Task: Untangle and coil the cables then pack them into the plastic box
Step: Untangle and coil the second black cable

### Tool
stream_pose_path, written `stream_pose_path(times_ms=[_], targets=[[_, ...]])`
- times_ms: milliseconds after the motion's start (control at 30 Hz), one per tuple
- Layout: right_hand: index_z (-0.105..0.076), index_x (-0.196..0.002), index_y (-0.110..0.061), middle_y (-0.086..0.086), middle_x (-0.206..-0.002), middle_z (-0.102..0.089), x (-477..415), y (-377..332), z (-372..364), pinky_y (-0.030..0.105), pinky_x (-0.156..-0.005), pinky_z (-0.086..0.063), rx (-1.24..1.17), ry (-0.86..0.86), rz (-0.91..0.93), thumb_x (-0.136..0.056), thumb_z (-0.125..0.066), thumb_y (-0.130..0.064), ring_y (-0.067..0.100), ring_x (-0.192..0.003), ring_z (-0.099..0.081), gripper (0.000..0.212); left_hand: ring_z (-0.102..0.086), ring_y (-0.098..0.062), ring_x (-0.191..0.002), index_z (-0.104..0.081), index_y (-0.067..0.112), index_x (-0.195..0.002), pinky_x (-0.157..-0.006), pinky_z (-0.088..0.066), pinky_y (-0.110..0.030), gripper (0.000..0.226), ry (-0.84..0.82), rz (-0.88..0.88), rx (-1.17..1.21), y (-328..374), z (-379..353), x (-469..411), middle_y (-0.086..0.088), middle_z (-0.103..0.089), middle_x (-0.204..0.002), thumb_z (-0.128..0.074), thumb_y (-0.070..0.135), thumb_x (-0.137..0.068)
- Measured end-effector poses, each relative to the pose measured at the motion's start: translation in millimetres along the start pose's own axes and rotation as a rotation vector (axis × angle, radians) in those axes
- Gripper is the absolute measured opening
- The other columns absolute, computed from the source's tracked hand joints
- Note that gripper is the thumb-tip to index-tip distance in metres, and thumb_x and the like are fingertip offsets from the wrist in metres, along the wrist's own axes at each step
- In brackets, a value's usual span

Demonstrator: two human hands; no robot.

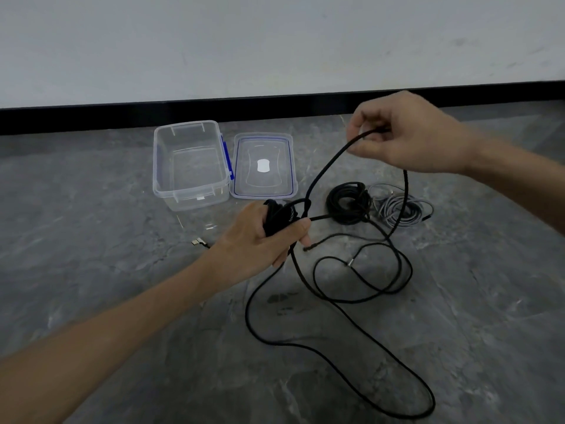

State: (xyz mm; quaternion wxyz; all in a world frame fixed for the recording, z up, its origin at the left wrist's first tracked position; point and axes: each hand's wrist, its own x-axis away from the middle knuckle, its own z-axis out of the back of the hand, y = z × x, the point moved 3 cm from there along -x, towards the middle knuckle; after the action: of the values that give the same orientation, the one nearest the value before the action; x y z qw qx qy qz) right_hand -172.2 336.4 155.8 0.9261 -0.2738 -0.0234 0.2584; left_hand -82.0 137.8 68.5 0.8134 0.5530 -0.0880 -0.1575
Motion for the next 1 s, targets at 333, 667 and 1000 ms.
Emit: stream_pose_path(times_ms=[333, 667, 1000], targets=[[-0.071, -0.096, -0.016, 0.001, -0.092, -0.06, -8.6, 12.4, -11.1, 0.02, -0.073, -0.035, 0.149, 0.234, -0.034, -0.09, -0.064, -0.019, 0.012, -0.086, -0.051, 0.01, -0.056, -0.012, -0.057, -0.073, 0.013, -0.081, -0.066, -0.045, -0.017, 0.034, -0.014, 0.024, 0.063, -5.4, 2.7, 1.3, 0.0, -0.058, -0.055, -0.053, 0.039, -0.091], [-0.04, -0.146, -0.021, -0.002, -0.12, -0.065, -8.0, -16.5, -47.7, 0.016, -0.086, -0.044, -0.076, -0.127, -0.21, -0.094, -0.058, -0.026, 0.01, -0.109, -0.061, 0.055, -0.053, -0.013, -0.057, -0.07, 0.011, -0.083, -0.068, -0.049, -0.029, 0.037, -0.128, -0.022, 0.15, 3.7, -1.3, 3.8, 0.002, -0.05, -0.053, -0.047, 0.036, -0.097], [-0.057, -0.115, -0.005, 0.001, -0.076, -0.065, 7.2, -39.4, -69.7, 0.012, -0.055, -0.048, -0.707, -0.521, -0.311, -0.092, -0.045, 0.011, 0.001, -0.059, -0.059, 0.031, -0.045, -0.015, -0.047, -0.071, 0.012, -0.074, -0.061, -0.046, -0.048, 0.034, -0.152, -0.048, 0.203, 11.3, -9.3, 1.3, 0.005, -0.046, -0.044, -0.058, 0.04, -0.09]])
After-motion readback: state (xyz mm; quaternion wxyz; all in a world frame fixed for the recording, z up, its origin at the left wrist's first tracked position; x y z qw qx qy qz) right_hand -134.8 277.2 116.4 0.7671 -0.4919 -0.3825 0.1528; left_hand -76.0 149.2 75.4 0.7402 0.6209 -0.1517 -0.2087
